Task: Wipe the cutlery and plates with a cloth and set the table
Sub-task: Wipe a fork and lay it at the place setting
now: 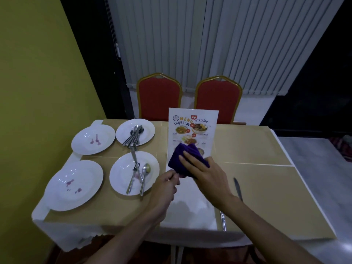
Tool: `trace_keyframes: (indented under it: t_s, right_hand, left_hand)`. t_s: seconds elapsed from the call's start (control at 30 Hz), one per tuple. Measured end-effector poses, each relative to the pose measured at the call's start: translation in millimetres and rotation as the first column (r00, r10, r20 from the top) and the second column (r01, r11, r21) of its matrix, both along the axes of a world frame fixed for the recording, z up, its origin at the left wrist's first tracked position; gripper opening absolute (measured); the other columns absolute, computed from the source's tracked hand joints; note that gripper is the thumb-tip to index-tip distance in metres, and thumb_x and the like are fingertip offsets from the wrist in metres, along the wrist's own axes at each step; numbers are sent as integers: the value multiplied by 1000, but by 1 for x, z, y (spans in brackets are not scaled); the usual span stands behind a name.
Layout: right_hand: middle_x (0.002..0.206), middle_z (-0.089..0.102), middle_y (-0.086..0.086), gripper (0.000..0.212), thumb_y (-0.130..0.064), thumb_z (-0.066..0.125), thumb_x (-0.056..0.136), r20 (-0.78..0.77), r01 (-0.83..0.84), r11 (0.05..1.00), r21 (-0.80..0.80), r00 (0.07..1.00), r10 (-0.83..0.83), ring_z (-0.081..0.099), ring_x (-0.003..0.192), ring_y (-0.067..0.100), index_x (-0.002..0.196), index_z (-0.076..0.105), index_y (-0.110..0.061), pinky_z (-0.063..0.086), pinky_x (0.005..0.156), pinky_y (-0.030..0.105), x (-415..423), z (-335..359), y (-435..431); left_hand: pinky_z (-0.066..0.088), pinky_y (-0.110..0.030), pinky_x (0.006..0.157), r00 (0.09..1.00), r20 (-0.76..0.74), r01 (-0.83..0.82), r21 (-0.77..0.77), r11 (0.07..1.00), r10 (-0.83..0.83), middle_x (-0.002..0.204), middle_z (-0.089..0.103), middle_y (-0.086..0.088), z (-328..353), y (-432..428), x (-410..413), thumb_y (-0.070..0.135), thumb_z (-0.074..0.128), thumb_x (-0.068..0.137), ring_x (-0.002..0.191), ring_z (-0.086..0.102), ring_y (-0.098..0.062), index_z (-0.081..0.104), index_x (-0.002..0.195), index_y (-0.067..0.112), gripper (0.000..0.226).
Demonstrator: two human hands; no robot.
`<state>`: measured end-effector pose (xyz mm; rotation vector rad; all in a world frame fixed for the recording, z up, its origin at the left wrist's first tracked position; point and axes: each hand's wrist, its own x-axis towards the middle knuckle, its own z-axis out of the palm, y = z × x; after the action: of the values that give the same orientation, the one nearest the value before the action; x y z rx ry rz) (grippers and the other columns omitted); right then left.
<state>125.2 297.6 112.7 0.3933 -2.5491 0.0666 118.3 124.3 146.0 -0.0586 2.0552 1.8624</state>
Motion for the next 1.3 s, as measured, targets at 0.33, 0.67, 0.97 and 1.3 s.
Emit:
trace_keyframes:
  t_s: [0.33, 0.67, 0.97, 1.3]
  right_hand:
    - [92, 69, 16, 26, -28, 49, 92, 508, 596, -118, -794, 758, 409, 63, 77, 28, 106, 62, -9, 47, 70, 35, -16, 69, 20]
    - [91, 74, 12, 26, -24, 75, 86, 507, 550, 47, -834, 728, 462, 70, 78, 24, 105, 72, -7, 57, 66, 31, -5, 53, 12]
    - [85, 76, 9, 28, -35, 80, 78, 568, 523, 223, -823, 750, 340, 72, 76, 24, 98, 72, -16, 57, 73, 40, 7, 44, 21]
    - [78, 73, 3, 19, -32, 79, 80, 627, 588, 221, -778, 749, 213, 65, 65, 15, 91, 71, -19, 53, 62, 30, 27, 15, 64]
  left_hand:
    - [46, -21, 60, 986, 166, -41, 228, 973, 2, 75, 62, -3, -1, 13, -9, 18, 59, 96, 62, 57, -10, 75, 96, 6, 20]
    - [56, -35, 86, 969, 241, -4, 226, 974, -52, 113, 67, -10, 3, 21, -26, 9, 77, 81, 100, 68, -22, 55, 119, 3, 44]
    - [50, -22, 68, 986, -62, -148, 105, 983, 155, 106, 70, -4, 35, 58, -73, 28, 77, 81, 95, 66, -18, 74, 92, 16, 16]
    - [47, -31, 92, 996, 71, 54, 11, 998, -54, 106, 72, -4, 10, 107, -63, 19, 77, 82, 100, 62, -17, 74, 102, 11, 22]
